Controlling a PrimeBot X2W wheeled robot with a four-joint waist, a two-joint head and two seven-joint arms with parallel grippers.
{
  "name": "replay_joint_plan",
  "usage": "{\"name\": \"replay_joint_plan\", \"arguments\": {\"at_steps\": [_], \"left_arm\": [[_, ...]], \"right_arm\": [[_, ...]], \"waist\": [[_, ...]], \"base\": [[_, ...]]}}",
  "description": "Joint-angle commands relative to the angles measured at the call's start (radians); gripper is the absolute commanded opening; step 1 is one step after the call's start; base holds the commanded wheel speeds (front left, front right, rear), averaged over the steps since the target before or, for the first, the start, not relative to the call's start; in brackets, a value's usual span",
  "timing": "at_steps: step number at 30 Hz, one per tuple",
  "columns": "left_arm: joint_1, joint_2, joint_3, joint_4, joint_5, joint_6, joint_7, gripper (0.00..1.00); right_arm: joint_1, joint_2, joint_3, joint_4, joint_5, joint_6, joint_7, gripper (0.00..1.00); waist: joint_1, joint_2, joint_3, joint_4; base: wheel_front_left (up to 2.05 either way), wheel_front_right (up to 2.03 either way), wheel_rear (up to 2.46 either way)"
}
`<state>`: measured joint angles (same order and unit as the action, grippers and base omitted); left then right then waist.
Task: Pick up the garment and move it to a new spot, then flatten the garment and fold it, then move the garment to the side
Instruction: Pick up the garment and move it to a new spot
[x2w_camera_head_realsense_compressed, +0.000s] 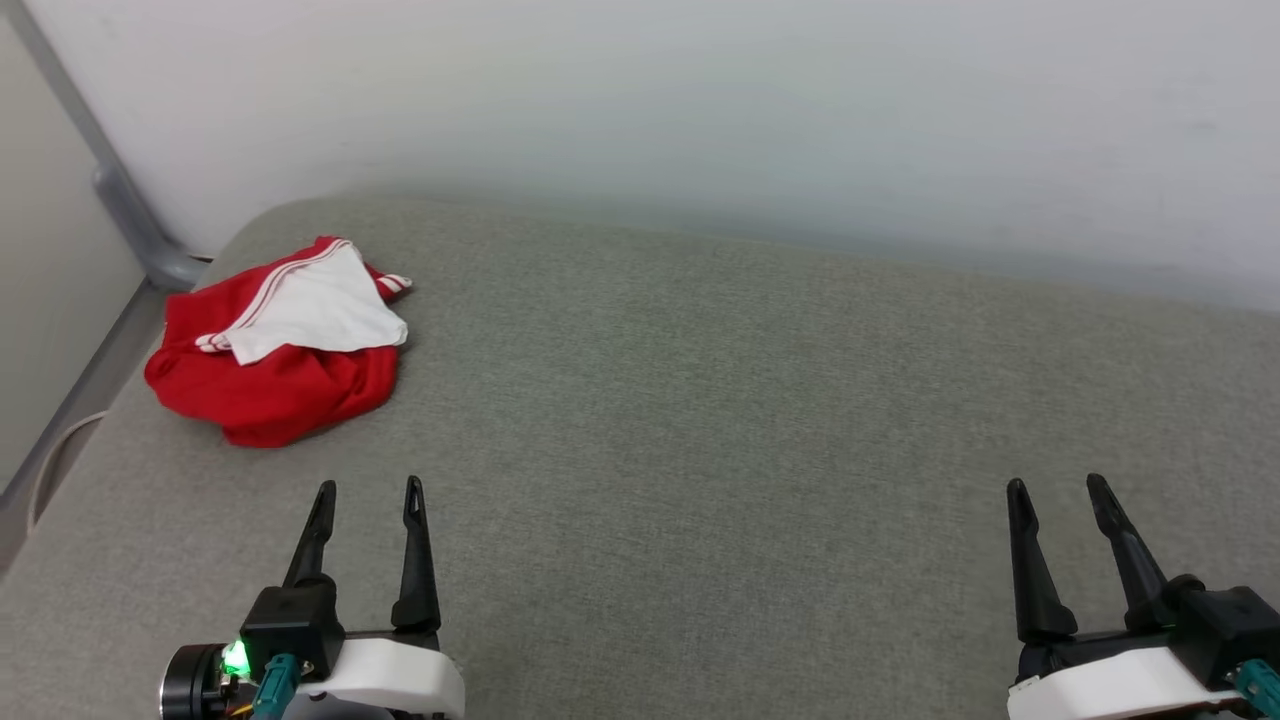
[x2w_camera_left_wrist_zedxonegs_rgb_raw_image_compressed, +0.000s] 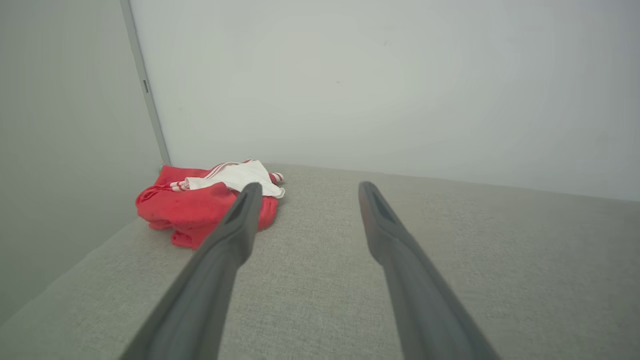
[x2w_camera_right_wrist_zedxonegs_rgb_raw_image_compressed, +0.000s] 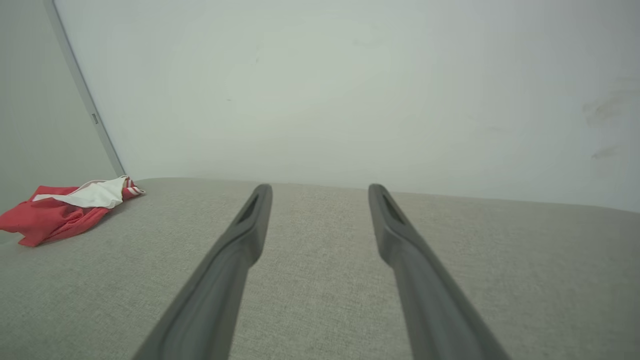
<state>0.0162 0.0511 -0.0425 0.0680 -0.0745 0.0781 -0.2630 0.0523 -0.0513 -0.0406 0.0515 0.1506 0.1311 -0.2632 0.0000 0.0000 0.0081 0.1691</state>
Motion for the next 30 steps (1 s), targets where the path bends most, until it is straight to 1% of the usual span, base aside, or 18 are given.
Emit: {"name": "replay_joint_plan", "arguments": {"at_steps": [1,9,18,24,30], "left_arm": [[0.002,-0.001,0.006,-0.001,0.0,-0.002,-0.003,1.0],[0.008,-0.001,0.018,-0.003,-0.007,-0.005,-0.003,1.0],[0.004,-0.001,0.032,-0.003,-0.019,-0.005,-0.003,1.0],[0.005,-0.001,0.036,0.0,-0.025,-0.007,-0.003,1.0],[0.011,-0.001,0.042,0.004,-0.03,-0.007,-0.003,1.0]], "right_arm": [[0.011,0.002,0.001,-0.001,0.007,-0.001,-0.002,1.0],[0.01,0.002,0.003,-0.006,0.007,-0.001,-0.002,1.0],[0.01,0.002,0.009,-0.009,0.004,-0.001,-0.002,1.0],[0.009,0.002,0.009,-0.01,0.0,-0.001,-0.002,1.0],[0.013,0.002,0.01,-0.009,-0.002,-0.001,-0.002,1.0]], "waist": [[0.0,0.0,0.002,0.041],[0.0,0.0,0.008,0.143],[0.0,0.0,0.011,0.24],[0.0,0.0,0.012,0.285],[0.0,0.0,0.012,0.31]], "base": [[0.0,0.0,0.0],[0.0,0.0,0.0],[0.0,0.0,0.0],[0.0,0.0,0.0],[0.0,0.0,0.0]]}}
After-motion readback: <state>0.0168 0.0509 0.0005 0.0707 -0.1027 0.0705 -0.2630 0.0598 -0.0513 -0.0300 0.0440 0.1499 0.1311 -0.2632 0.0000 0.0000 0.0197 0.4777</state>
